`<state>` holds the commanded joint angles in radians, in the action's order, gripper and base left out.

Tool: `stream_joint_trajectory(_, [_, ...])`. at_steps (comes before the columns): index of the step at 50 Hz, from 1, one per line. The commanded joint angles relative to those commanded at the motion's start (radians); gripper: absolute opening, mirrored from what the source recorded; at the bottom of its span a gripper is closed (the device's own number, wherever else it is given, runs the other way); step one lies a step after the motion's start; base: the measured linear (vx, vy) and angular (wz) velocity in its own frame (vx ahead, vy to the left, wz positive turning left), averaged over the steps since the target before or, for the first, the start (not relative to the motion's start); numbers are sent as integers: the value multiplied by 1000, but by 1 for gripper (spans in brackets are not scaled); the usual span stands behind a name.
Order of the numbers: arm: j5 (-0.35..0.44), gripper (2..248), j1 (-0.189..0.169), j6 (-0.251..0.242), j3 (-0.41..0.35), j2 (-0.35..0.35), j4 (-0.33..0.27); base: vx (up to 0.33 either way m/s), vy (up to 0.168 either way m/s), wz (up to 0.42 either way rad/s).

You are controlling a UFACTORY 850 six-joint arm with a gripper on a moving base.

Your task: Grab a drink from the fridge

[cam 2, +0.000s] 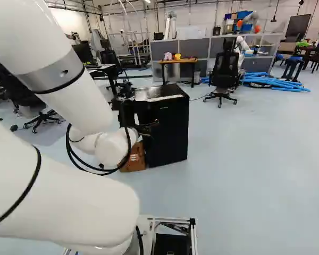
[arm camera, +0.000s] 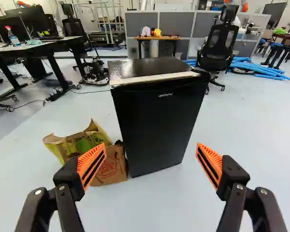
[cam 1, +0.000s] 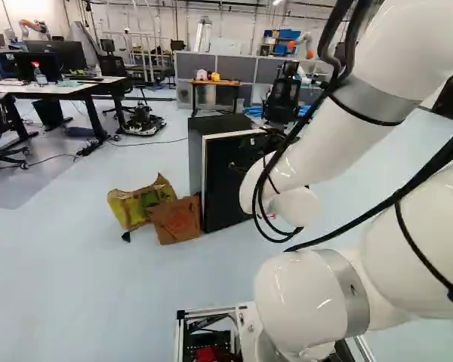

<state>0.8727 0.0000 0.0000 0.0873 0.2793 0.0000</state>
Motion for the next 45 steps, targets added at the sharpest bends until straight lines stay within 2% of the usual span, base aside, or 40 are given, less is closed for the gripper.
stream_joint_trajectory(45, [0, 247, 0, 0, 0, 0, 0, 71, -46, 170])
